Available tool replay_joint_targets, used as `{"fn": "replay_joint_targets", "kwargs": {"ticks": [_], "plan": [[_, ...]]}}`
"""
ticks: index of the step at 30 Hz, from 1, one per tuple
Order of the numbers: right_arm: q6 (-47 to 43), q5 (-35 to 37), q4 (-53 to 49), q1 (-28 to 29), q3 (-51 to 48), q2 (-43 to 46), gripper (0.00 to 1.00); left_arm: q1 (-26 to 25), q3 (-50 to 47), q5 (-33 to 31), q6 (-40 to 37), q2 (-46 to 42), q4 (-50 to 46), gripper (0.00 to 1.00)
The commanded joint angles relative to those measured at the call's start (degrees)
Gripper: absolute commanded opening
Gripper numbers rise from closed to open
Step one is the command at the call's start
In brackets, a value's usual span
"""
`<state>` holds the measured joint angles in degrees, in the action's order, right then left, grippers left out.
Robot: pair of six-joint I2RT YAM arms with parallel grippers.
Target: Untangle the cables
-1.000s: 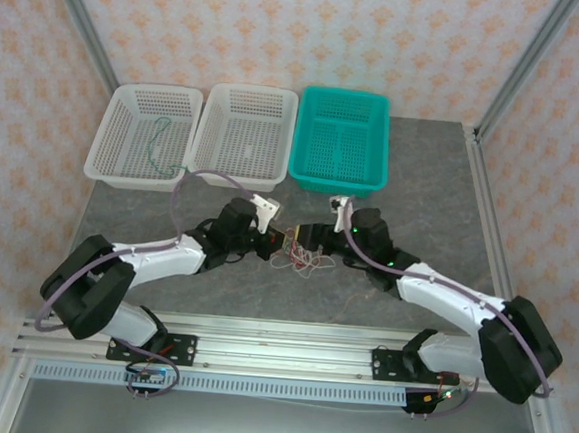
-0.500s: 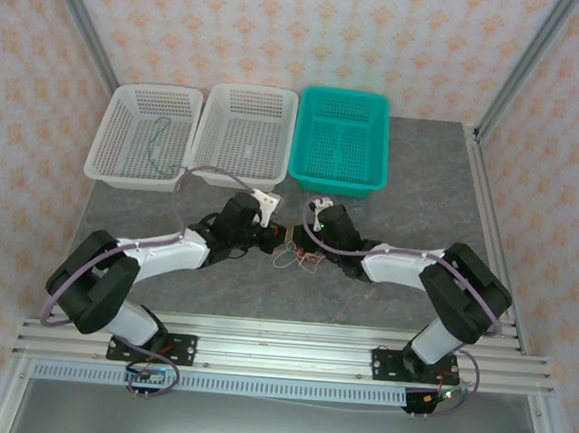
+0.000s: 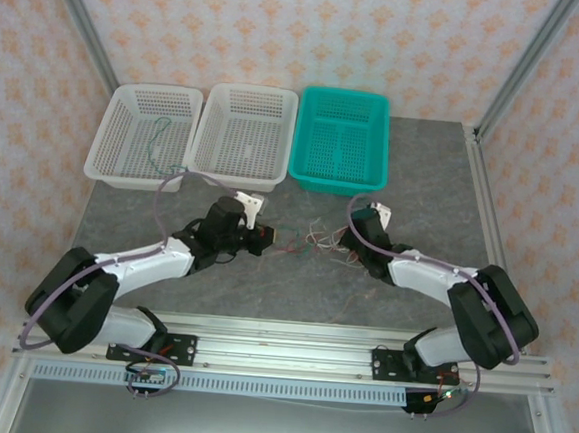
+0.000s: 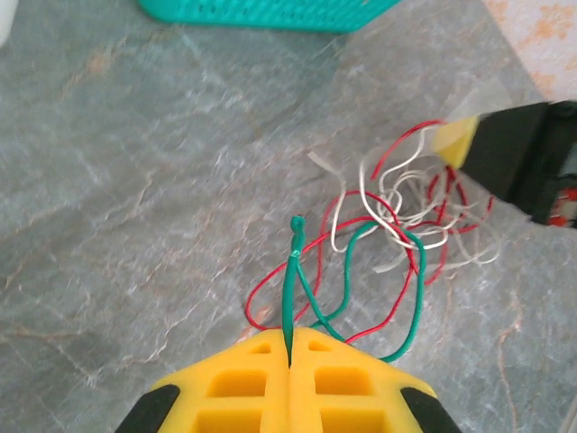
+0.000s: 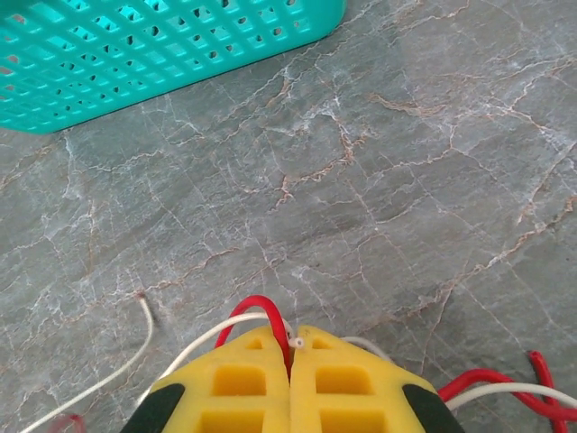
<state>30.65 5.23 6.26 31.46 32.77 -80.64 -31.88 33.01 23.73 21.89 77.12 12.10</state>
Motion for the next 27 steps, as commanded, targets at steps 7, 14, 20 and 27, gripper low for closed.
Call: {"fn": "replay_joint_targets", "kwargs": {"ticks": [7, 14, 20, 27], "plan": [[-5.8, -0.2, -10.1, 0.1, 3.5, 11.0, 0.37, 0.2, 0.6, -1.9, 0.0, 0.0, -0.2, 0.00], [-18.2, -7.1, -11.0, 8.9, 10.3, 8.9, 0.58, -0.1, 0.5, 2.6, -0.8, 0.6, 4.0, 0.00], [-12.5, -12.7, -19.6, 11.5, 23.1, -10.7, 0.61, -1.0, 0.7, 2.1, -0.4, 0.8, 6.3, 0.00], [-5.1, -6.5, -24.7, 11.4, 24.7, -19.4, 0.58, -0.3, 0.1, -8.7, -1.0, -6.6, -1.2, 0.00]]}}
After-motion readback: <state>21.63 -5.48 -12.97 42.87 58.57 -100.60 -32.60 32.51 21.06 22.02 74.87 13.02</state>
